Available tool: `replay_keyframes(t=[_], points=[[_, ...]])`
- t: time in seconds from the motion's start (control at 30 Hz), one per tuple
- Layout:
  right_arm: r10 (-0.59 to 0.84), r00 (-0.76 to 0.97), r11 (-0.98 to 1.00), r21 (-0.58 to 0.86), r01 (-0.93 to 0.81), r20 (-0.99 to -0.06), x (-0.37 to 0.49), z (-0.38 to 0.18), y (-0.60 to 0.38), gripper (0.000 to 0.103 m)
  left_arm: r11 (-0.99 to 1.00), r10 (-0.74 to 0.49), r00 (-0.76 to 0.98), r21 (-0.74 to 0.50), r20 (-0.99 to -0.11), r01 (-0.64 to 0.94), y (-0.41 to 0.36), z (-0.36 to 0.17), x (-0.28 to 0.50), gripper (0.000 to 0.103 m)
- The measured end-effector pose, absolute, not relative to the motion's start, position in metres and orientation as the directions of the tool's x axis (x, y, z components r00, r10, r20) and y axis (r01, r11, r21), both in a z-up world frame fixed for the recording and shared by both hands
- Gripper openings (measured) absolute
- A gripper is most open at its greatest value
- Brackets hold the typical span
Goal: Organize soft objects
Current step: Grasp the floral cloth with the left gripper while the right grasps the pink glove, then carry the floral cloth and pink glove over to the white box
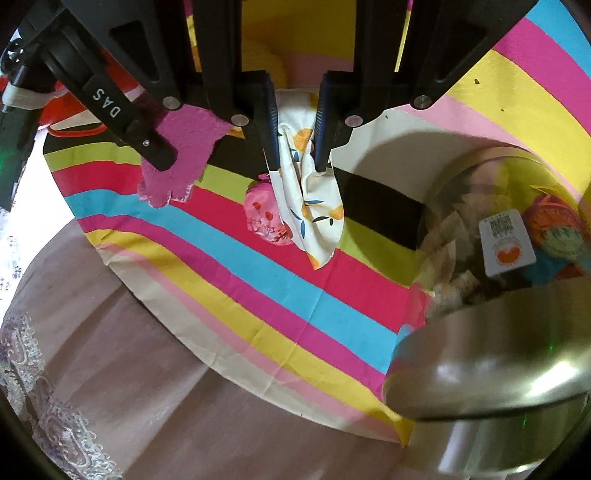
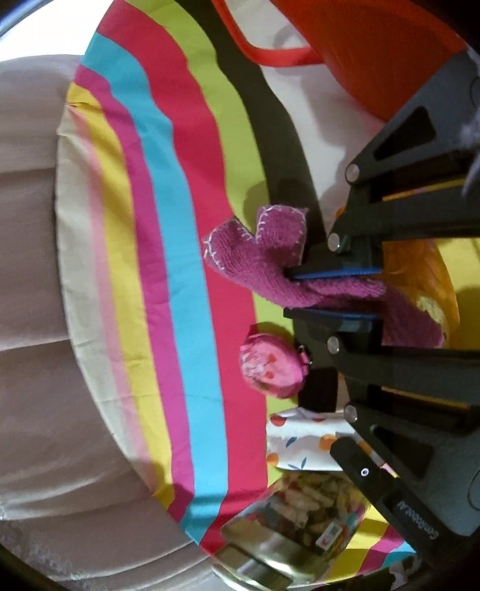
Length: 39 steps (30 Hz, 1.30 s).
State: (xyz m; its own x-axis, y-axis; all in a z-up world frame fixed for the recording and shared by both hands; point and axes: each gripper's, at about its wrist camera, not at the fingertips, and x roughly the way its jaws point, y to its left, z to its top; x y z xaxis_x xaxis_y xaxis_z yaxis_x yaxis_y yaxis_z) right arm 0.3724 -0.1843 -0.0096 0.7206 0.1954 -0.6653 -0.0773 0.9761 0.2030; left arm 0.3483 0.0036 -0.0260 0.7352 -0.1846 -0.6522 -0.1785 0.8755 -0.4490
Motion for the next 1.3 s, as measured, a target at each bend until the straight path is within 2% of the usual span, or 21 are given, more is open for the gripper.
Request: replay_keyframes(t=[0.37, 0.9, 1.3], points=[[0.204, 0.763, 0.979, 0.149, -0.142, -0.614, 0.345, 0.034, -0.171, 0.017, 0.886, -0.169, 0.772, -0.437, -0.613, -0.153, 0.011, 0.002, 0.326, 0.018], [0.238, 0.692, 0.969, 0.118, -0.217, -0.682, 0.238, 0.047, -0.190, 0.017, 0.905, -0.190, 0.755, -0.410, -0.627, -0.112, -0.002, 0.033, 0.254, 0.018], [0.178, 0.709, 0.984, 0.101, -0.149, -0.683, 0.166, 0.063, -0.270, 0.017, 0.918, -0.315, 0.697, -0.394, -0.644, 0.050, -0.074, 0.040, 0.176, 0.018]])
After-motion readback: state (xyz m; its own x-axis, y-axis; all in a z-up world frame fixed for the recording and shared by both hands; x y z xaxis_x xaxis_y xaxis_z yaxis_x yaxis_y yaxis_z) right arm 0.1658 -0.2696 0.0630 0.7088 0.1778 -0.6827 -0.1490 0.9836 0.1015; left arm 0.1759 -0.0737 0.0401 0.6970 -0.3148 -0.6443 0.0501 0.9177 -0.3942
